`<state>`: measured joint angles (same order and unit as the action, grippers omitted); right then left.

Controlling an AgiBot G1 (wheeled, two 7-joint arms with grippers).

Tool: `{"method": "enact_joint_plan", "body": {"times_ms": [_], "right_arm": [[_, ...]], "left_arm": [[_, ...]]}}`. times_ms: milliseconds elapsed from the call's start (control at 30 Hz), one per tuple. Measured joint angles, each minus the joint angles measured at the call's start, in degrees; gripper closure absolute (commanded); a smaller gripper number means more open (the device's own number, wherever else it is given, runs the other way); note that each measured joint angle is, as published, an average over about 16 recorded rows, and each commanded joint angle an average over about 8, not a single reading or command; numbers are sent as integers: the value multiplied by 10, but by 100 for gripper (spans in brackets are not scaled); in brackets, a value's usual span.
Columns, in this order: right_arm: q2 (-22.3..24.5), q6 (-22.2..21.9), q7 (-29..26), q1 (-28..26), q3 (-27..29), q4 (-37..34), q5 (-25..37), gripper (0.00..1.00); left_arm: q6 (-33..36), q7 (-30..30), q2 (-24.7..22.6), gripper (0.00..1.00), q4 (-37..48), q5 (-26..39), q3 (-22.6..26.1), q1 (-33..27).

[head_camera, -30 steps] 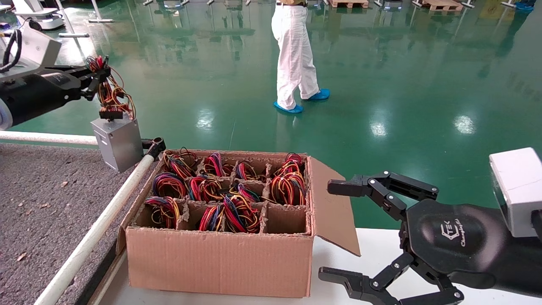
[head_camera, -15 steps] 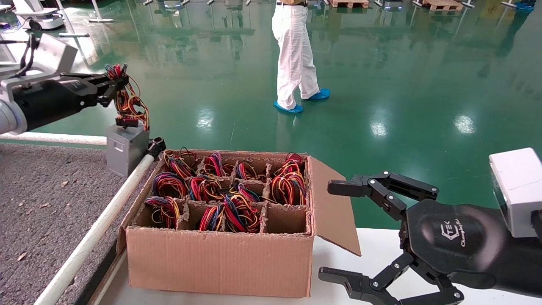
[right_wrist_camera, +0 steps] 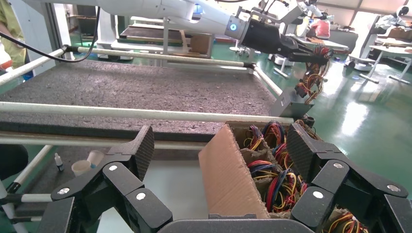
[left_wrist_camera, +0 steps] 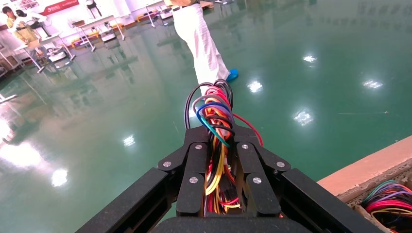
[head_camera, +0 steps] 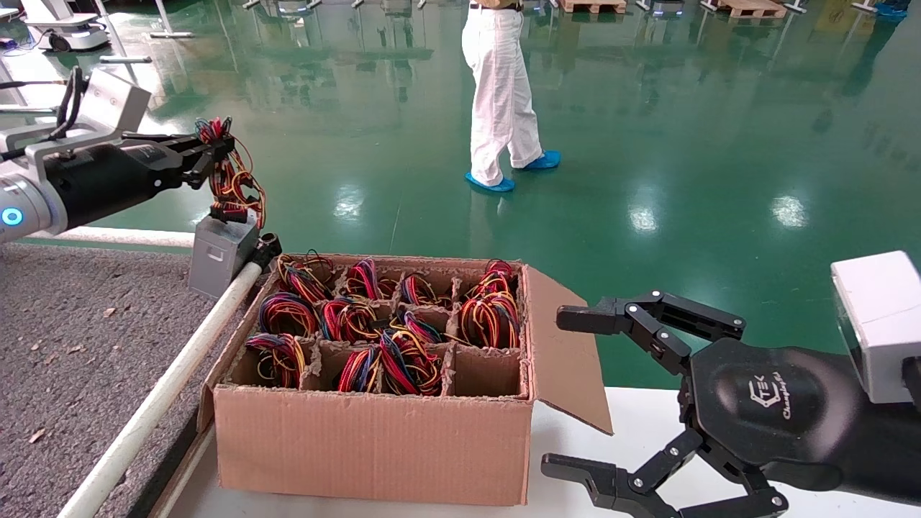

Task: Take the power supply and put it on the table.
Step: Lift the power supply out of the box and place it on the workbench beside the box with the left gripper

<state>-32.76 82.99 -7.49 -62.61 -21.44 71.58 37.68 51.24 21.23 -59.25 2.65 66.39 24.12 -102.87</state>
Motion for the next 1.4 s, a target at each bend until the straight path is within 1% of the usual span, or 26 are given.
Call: {"method": "enact_joint_plan", "body": {"times_ms": [300, 933, 967, 1000, 1200, 1233, 1267, 1400], "right_arm": [[0, 0, 0, 0, 0, 0, 0, 0], [0, 0, 0, 0, 0, 0, 0, 0], [0, 0, 0, 0, 0, 0, 0, 0], [0, 0, 0, 0, 0, 0, 0, 0], [0, 0, 0, 0, 0, 0, 0, 0], [0, 0, 0, 0, 0, 0, 0, 0], [0, 0, 0, 0, 0, 0, 0, 0], [0, 0, 0, 0, 0, 0, 0, 0]], "left_arm": [[-8, 12, 0, 100, 6, -5, -3, 11], [-48, 23, 4, 100, 9, -6, -3, 19], [-49, 23, 4, 98, 8, -6, -3, 19], [-49, 23, 5, 92, 8, -6, -3, 19], [-48, 24, 5, 17, 5, -5, -2, 21], [-48, 25, 5, 7, 5, -4, -2, 21], [-48, 25, 5, 0, 5, -4, -1, 21], [-48, 25, 6, 0, 4, -4, -1, 21]]}}
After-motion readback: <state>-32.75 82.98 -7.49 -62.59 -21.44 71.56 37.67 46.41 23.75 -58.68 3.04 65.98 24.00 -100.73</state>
